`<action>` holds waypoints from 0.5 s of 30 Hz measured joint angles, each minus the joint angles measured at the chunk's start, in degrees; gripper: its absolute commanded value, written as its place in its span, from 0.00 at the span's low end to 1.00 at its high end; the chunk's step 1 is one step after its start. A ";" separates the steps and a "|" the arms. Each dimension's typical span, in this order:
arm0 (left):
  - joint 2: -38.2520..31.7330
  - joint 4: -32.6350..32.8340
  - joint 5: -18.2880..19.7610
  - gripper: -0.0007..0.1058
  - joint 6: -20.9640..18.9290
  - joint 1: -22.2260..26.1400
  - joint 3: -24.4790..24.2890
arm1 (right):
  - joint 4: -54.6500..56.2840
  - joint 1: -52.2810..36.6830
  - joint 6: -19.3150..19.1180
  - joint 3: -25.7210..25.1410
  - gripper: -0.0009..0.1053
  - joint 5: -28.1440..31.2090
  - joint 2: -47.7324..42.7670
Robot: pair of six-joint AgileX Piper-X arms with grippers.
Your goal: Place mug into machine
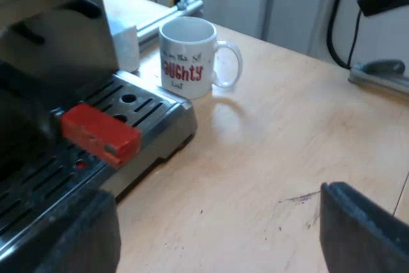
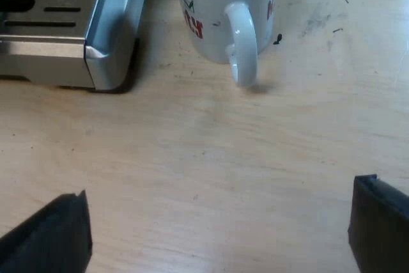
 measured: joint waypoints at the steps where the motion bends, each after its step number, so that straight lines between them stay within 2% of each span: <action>1: 0.21 -1.43 0.27 0.64 0.09 -0.46 1.01 | 0.00 0.00 0.00 0.55 0.78 0.00 0.00; 8: 0.37 -11.92 0.63 0.64 0.36 -1.87 10.21 | -0.92 0.00 0.00 0.89 0.78 -0.08 0.00; 15: 0.45 -14.62 0.63 0.74 0.36 -1.92 14.51 | -4.66 0.00 0.00 3.07 0.78 -0.08 0.05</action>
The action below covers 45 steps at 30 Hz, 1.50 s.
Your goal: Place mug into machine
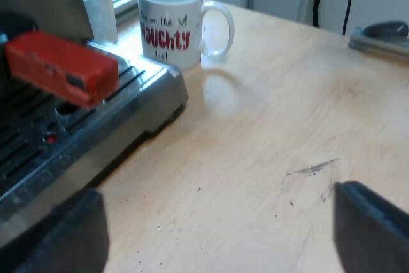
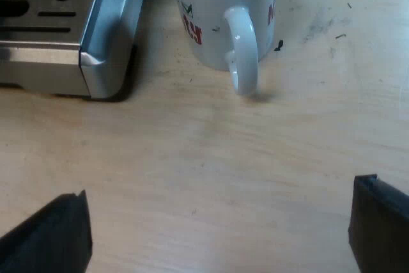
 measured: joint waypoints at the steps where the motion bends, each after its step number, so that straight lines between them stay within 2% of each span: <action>1: 0.00 -0.11 0.00 0.74 0.00 0.00 0.08 | -1.80 0.00 0.00 0.93 0.78 0.00 0.11; 6: 0.00 -1.20 0.00 0.74 0.00 0.00 0.04 | -11.57 0.00 0.00 6.81 0.78 0.00 0.16; 16: 0.00 -1.20 0.00 0.74 0.00 0.00 0.04 | -37.73 0.00 0.00 24.23 0.78 0.36 0.38; 23: 0.00 -1.20 0.00 0.74 0.00 0.00 0.04 | -49.92 0.00 0.00 31.32 0.78 6.15 0.38; 30: 0.00 -1.20 0.00 0.74 0.00 0.00 0.04 | -57.54 0.00 0.00 33.11 0.78 6.46 4.30; 45: 0.00 -1.20 0.00 0.74 0.00 0.00 0.04 | -81.55 0.00 1.19 33.11 0.78 5.61 30.28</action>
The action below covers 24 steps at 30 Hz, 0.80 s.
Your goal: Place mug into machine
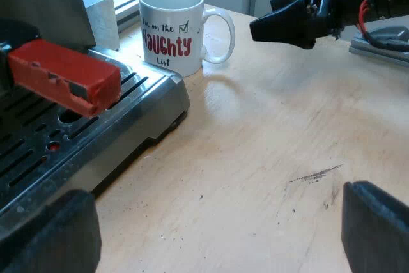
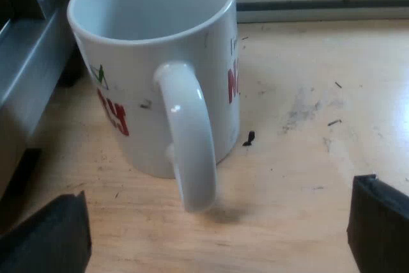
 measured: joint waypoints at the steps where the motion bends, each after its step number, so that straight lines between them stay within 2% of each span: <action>1: 0.00 0.00 0.00 0.74 0.00 0.00 0.00 | -2.33 0.00 0.01 0.00 0.78 -0.64 2.26; 6: 0.00 0.00 0.00 0.74 0.00 0.00 0.00 | -7.41 0.00 0.01 -1.15 0.78 -2.16 12.16; 11: 0.00 0.00 0.00 0.74 0.00 0.00 0.00 | -11.03 0.00 0.01 -5.77 0.78 -3.97 21.61; 19: 0.00 0.00 0.00 0.74 0.00 0.00 0.00 | -12.32 0.00 0.01 -11.29 0.77 -3.96 29.14; 21: 0.00 0.00 0.00 0.74 0.00 0.00 0.00 | -12.87 0.00 0.01 -13.08 0.69 -3.96 31.45; 24: 0.00 0.00 0.00 0.74 0.00 0.00 0.00 | -12.86 0.00 0.01 -14.42 0.48 -3.96 32.81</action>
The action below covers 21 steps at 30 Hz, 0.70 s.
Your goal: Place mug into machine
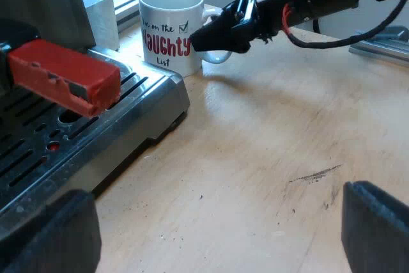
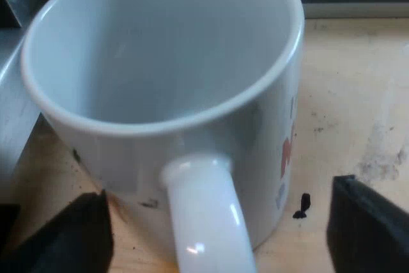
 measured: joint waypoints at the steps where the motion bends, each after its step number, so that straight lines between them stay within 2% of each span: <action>1: 0.00 0.00 0.00 0.74 0.00 0.00 0.00 | 0.00 0.00 0.00 -0.06 0.36 -0.29 0.10; 2: 0.00 0.00 0.00 0.74 0.00 0.00 0.00 | 0.00 0.00 0.07 -0.03 0.26 -0.28 0.07; 3: 0.00 0.00 0.00 0.74 0.00 0.00 0.00 | 0.00 0.00 0.07 -0.03 0.24 -0.28 0.07; 4: 0.00 0.00 0.00 0.74 0.00 0.00 0.00 | 0.00 0.00 0.07 -0.03 0.10 -0.35 0.07; 5: 0.00 0.00 0.00 0.74 0.00 0.00 0.00 | 0.00 0.00 0.07 -0.03 0.01 -0.20 0.07; 9: 0.00 0.00 -1.09 0.74 0.00 0.00 0.00 | 1.98 0.00 -1.80 -0.03 0.01 -0.09 -1.79; 14: 0.00 0.00 -8.83 0.74 0.00 0.00 0.00 | 9.32 0.00 -2.48 0.09 0.01 -0.09 -8.31; 16: 0.00 0.00 -10.60 0.74 0.00 0.00 0.00 | 10.87 0.00 -2.48 0.08 0.01 -0.09 -9.83; 19: 0.19 0.00 -14.59 0.74 0.00 0.00 0.00 | 19.85 0.00 -2.48 0.08 0.01 -0.09 -18.89; 21: 0.42 -0.15 -15.05 0.74 0.00 0.00 0.32 | 24.62 0.49 -2.48 0.08 0.01 -0.40 -24.03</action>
